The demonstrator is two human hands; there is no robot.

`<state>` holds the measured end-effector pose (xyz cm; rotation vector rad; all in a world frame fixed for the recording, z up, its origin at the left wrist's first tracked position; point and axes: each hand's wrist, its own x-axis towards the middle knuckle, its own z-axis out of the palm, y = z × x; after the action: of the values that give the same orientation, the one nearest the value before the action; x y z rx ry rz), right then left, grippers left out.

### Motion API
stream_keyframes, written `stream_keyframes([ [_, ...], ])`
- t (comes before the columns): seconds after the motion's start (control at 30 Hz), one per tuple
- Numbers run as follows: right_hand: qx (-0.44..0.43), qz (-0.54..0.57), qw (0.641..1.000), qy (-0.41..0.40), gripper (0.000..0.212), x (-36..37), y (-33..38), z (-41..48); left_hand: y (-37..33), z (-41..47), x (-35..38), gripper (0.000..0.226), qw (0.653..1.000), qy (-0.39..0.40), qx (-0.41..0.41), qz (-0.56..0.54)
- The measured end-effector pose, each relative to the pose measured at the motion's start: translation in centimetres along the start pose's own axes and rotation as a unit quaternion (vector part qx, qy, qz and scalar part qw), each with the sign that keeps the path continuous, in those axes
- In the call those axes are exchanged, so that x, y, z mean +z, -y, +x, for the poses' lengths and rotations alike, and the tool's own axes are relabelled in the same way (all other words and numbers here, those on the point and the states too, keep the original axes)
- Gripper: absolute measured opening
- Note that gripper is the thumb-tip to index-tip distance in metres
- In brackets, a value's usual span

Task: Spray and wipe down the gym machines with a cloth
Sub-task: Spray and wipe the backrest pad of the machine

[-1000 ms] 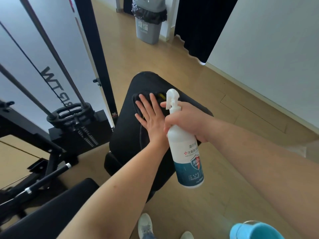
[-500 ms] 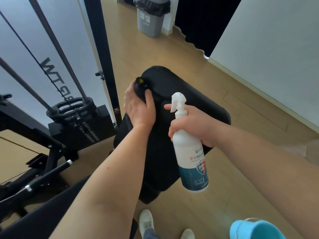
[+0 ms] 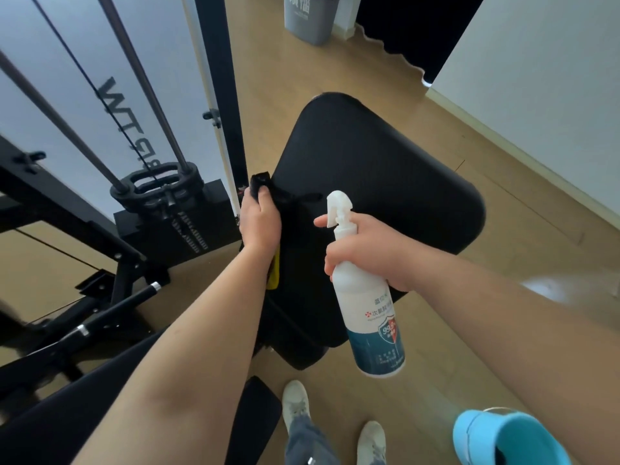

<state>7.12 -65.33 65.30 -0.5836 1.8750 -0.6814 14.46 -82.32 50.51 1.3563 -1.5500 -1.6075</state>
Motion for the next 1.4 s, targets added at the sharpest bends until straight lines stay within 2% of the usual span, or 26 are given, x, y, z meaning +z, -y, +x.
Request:
stream_keyframes([
  [0.13,0.024,-0.019,1.000,-0.005,0.058,0.8,-0.3,0.5,-0.4,0.3,-2.0,0.050,0.988,-0.004,-0.064,-0.141],
  [0.23,0.032,-0.071,0.997,-0.005,0.050,2.8,-0.8,1.0,0.4,-0.2,-3.7,0.050,0.982,-0.006,-0.086,-0.170],
  [0.4,0.012,-0.124,0.992,-0.010,0.039,6.3,-1.0,3.0,3.1,-1.6,-5.7,0.037,0.964,-0.020,-0.114,-0.237],
  [0.5,0.021,-0.159,0.987,-0.026,0.033,7.6,-0.6,3.9,4.5,-2.4,-6.4,0.039,0.954,-0.032,-0.135,-0.267],
  [0.6,0.021,-0.182,0.982,-0.038,0.036,8.4,-0.6,4.4,5.8,-2.9,-7.0,0.043,0.944,-0.033,-0.157,-0.287],
  [0.77,0.041,-0.191,0.979,-0.049,0.041,9.1,-1.3,4.3,7.7,-4.2,-7.8,0.057,0.942,-0.038,-0.192,-0.271],
  [1.0,0.063,-0.208,0.975,-0.033,0.042,9.3,-2.9,2.9,8.6,-6.5,-7.5,0.041,0.946,-0.032,-0.215,-0.240],
  [1.13,0.062,-0.235,0.970,-0.033,0.034,9.0,-3.7,1.9,8.5,-7.9,-6.5,0.025,0.952,-0.040,-0.216,-0.214],
  [1.3,0.048,-0.246,0.967,-0.041,0.037,8.1,-4.8,0.6,8.0,-10.6,-4.1,0.043,0.962,-0.006,-0.195,-0.193],
  [1.4,0.044,-0.261,0.963,-0.049,0.030,7.8,-6.1,-0.6,7.7,-11.6,-3.3,0.038,0.965,-0.017,-0.184,-0.189],
])
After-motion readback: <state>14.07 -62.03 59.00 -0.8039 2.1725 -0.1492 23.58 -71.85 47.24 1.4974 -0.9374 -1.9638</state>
